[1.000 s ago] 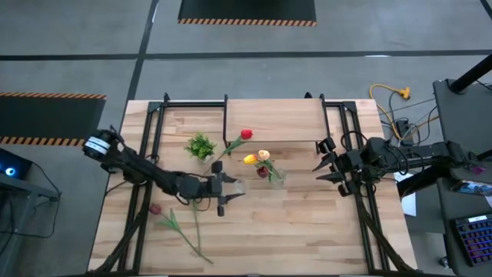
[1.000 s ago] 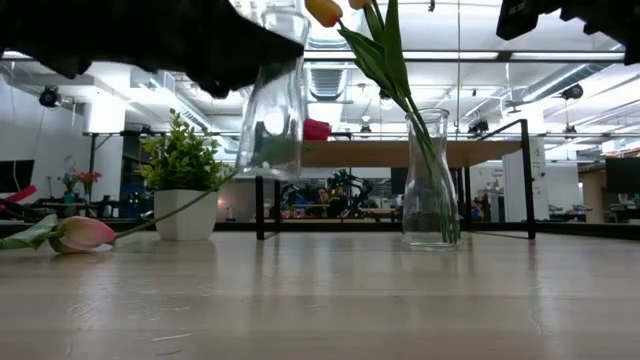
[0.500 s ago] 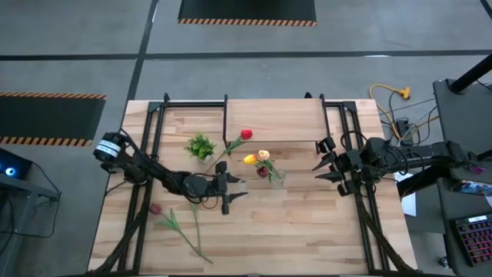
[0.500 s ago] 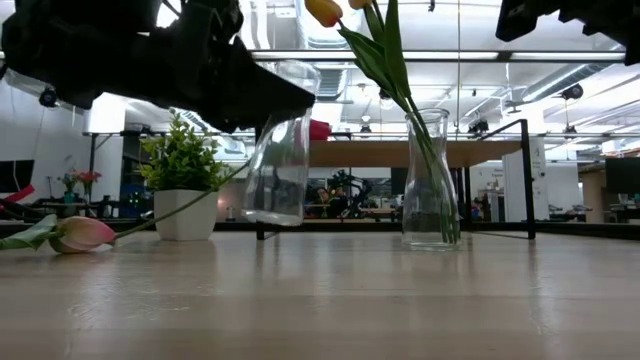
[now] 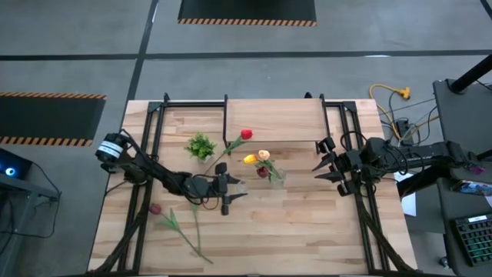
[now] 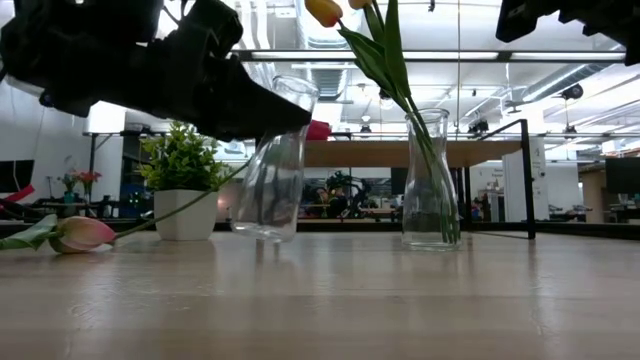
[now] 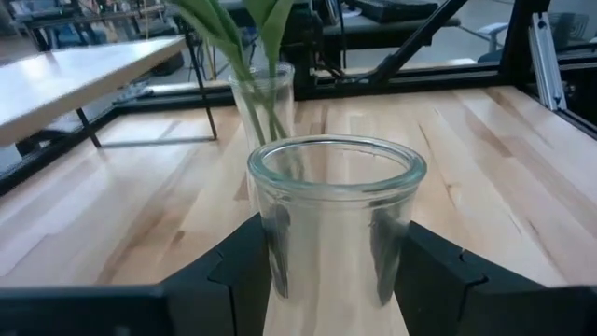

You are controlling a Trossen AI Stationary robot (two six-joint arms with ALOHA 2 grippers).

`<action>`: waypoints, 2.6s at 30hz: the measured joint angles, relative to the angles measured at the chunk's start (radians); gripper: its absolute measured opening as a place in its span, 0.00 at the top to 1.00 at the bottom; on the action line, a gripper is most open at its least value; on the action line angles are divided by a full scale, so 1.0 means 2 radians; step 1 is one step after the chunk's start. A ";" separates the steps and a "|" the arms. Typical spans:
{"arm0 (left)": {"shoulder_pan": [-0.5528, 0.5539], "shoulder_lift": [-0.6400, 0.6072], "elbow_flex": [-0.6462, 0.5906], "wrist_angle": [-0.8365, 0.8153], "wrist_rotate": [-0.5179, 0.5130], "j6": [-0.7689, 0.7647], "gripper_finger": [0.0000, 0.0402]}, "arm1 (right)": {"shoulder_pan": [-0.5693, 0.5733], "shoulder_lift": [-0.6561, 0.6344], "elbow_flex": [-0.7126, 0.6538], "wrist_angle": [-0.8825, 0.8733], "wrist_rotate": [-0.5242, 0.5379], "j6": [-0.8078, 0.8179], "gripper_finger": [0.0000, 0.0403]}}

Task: Pick and place flowers into a vace then onto a shelf
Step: Adjust the left transparent vase, then put the red tulip into the left transparent vase

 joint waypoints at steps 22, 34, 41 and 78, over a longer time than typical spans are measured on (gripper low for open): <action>0.000 0.000 -0.015 -0.001 0.000 0.006 0.57 | 0.000 0.000 0.000 -0.004 0.000 0.000 0.78; 0.000 -0.001 -0.016 -0.028 -0.001 -0.005 0.44 | 0.000 0.000 0.000 -0.006 -0.001 0.000 0.80; 0.000 -0.011 -0.016 -0.035 -0.001 0.001 0.33 | 0.000 0.000 0.000 -0.006 -0.001 0.000 0.78; 0.000 -0.327 -0.017 -0.383 -0.166 -0.046 0.31 | 0.000 0.000 0.000 -0.018 -0.001 -0.009 0.80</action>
